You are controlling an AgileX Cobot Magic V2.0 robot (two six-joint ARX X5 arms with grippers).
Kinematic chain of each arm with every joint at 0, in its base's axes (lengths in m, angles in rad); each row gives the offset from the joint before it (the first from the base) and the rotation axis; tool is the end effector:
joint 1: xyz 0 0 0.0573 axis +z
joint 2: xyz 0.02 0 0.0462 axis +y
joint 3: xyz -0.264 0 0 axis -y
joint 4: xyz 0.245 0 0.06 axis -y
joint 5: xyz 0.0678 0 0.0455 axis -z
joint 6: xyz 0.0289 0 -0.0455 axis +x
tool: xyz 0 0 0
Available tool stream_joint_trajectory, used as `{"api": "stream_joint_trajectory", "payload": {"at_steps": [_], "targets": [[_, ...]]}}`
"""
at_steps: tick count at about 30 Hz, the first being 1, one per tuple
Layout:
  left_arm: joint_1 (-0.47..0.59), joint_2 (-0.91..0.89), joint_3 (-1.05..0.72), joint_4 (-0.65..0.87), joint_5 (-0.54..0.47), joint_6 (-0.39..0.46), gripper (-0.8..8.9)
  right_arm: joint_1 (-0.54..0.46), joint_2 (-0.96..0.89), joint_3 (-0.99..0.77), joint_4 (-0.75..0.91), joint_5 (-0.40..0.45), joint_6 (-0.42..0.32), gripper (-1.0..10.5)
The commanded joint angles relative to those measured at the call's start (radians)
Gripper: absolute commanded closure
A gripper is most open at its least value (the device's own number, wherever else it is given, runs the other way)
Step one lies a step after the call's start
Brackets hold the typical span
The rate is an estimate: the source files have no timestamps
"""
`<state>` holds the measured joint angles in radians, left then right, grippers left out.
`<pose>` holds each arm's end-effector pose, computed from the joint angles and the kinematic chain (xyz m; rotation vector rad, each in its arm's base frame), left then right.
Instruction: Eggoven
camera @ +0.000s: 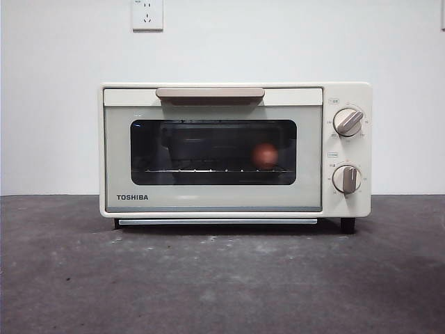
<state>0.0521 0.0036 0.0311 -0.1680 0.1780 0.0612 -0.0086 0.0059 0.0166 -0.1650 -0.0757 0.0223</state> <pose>0.0947 -0.0002 0.1577 0.0449 0.1358 -0.1299 0.0958 0.0014 0.1528 0.0288 0.1549 0.0652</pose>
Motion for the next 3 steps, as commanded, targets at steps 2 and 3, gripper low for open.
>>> {"api": "stream_joint_trajectory", "payload": {"at_steps": [2, 3], "targets": [[0.003, 0.0, -0.028, 0.008, -0.002, -0.002, 8.06, -0.002, -0.002, -0.005, 0.007, 0.001, -0.005, 9.4], [0.003, 0.0, -0.028, 0.008, -0.002, -0.002, 8.06, -0.002, -0.002, -0.005, 0.007, 0.001, -0.005, 9.4]]}}
